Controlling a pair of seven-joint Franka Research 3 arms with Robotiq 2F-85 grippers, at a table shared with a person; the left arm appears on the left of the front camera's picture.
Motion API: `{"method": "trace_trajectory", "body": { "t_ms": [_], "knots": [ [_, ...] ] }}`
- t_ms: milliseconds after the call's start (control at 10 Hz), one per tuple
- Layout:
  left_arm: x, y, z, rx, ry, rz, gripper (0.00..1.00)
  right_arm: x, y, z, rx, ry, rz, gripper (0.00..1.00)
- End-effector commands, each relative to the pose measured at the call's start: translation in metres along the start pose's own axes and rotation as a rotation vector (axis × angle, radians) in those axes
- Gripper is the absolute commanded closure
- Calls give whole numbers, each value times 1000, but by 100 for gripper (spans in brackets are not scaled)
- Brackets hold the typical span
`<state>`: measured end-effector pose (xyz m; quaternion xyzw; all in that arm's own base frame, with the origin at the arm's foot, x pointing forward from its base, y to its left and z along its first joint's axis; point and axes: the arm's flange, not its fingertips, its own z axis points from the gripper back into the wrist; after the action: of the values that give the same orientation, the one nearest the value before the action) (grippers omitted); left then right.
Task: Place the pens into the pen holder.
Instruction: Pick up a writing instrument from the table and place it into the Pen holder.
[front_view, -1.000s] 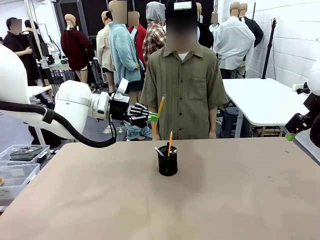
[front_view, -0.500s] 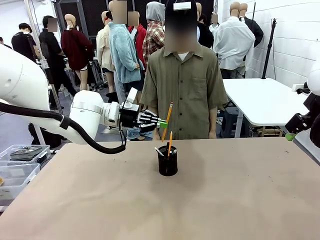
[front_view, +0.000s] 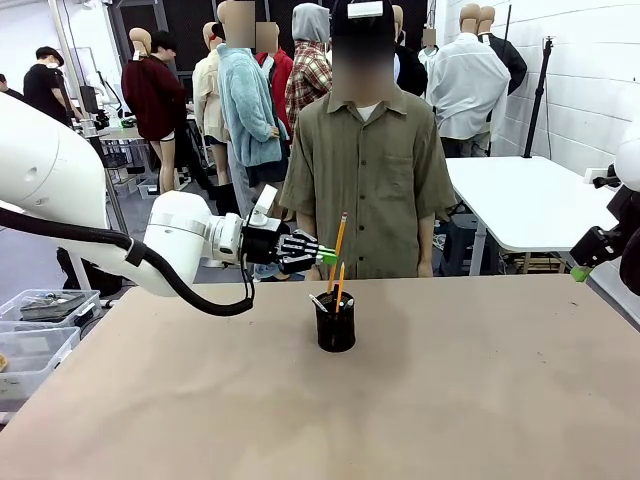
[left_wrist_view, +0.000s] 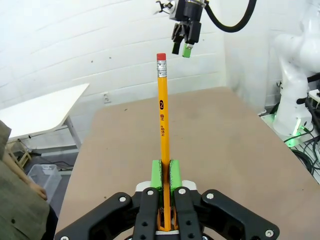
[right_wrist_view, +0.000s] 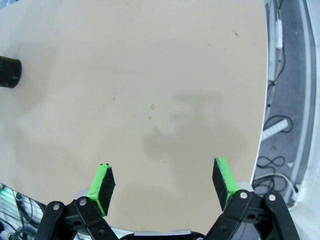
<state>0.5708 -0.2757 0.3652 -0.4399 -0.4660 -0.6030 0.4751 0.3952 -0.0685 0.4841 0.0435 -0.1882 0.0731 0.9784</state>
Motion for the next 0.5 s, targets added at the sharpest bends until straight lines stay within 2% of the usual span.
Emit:
{"method": "trace_trajectory", "body": {
  "t_ms": [0, 400],
  "knots": [
    [-9, 8, 1, 12, -30, -23, 100, -2, 1, -4, -26, -4, -1, 2],
    [-28, 13, 2, 13, -25, -7, 100, -2, 1, -4, -26, -4, -1, 2]
  ]
}}
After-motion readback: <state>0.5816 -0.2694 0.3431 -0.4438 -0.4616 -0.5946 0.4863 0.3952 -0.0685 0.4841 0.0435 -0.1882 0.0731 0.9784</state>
